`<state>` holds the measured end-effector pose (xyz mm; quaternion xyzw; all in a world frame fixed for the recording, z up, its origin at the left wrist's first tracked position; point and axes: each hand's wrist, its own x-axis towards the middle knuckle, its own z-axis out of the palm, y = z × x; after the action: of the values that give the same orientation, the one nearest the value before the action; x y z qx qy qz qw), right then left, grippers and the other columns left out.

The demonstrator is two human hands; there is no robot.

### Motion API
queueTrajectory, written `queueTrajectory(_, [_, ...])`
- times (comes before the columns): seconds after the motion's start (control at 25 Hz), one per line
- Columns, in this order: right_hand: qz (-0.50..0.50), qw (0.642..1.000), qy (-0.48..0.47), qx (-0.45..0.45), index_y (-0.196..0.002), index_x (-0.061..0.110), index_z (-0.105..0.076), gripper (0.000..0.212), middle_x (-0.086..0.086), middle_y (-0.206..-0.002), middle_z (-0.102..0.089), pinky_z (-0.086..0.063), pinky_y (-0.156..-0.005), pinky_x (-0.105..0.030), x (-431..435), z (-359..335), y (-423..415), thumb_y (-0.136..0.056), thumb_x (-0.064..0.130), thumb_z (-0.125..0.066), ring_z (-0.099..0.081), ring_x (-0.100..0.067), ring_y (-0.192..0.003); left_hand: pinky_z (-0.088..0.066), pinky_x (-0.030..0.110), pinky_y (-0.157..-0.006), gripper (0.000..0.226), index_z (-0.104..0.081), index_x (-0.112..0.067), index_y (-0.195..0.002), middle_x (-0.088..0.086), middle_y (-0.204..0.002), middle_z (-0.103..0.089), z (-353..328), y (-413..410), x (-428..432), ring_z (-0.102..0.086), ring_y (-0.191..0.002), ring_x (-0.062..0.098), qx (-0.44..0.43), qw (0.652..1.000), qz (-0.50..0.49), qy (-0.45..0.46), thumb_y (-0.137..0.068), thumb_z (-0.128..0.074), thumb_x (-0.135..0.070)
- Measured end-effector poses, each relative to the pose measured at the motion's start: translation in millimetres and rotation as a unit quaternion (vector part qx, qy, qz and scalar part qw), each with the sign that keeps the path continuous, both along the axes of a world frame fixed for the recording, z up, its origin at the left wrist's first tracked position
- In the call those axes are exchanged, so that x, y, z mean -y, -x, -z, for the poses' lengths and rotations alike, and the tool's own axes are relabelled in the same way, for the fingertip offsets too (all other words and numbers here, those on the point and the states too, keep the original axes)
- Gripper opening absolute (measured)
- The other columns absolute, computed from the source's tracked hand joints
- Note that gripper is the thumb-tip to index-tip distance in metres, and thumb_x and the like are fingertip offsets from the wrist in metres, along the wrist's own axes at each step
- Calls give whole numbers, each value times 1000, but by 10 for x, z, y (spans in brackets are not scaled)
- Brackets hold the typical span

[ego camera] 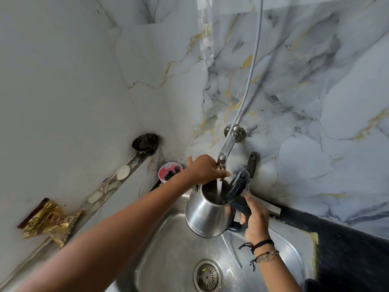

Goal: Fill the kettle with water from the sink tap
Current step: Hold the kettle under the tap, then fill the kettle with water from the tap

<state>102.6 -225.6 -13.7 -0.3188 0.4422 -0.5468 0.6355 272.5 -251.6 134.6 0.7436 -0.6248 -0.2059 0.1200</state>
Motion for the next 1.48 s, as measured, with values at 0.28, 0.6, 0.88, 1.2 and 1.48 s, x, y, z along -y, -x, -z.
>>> queueTrajectory(0.28, [7,999,28,-18,-76,-13,-61,49,-10,-61,-45,-35,-47,-27,24,-18,64,-74,35,-73,-41,-20,-46,-30,58,-111,40,-76,-26,-96,-6,-103,-68,36,-105,-43,-58,-111,20,-75,997,17,27,-77,-75,-61])
queueTrajectory(0.6, [-8,1000,27,7,-94,-26,-55,48,-25,-86,-59,-48,-71,-39,10,66,141,-86,19,-69,-59,-33,-77,-15,57,-114,57,-58,-16,-63,2,-84,-59,17,225,-76,-55,-107,26,153,982,-39,102,-78,-67,-71])
queueTrajectory(0.88, [-17,999,37,-24,-73,2,-71,31,-17,-71,-65,-50,-64,-34,-139,-9,359,-74,33,-75,-64,-24,-68,-14,54,-119,57,-57,-10,-129,14,-140,-55,-58,334,-542,-45,-136,29,84,972,-48,215,-101,-39,-57])
queueTrajectory(1.2, [29,995,65,-70,-53,17,-72,26,7,-53,-61,-44,-57,-27,-582,-430,894,-69,37,-74,-55,-9,-53,7,40,-124,109,-16,-6,-158,13,-166,-9,217,626,-1408,0,-154,23,182,918,309,170,-81,-67,-65])
queueTrajectory(1.48, [39,985,122,-115,-41,18,-54,41,5,-44,-42,-31,-44,-22,-1051,-946,1470,-62,47,-75,-38,-14,-43,1,34,-125,133,1,0,-156,16,-165,7,59,1176,-1873,3,-154,28,76,943,250,209,-67,-89,-41])
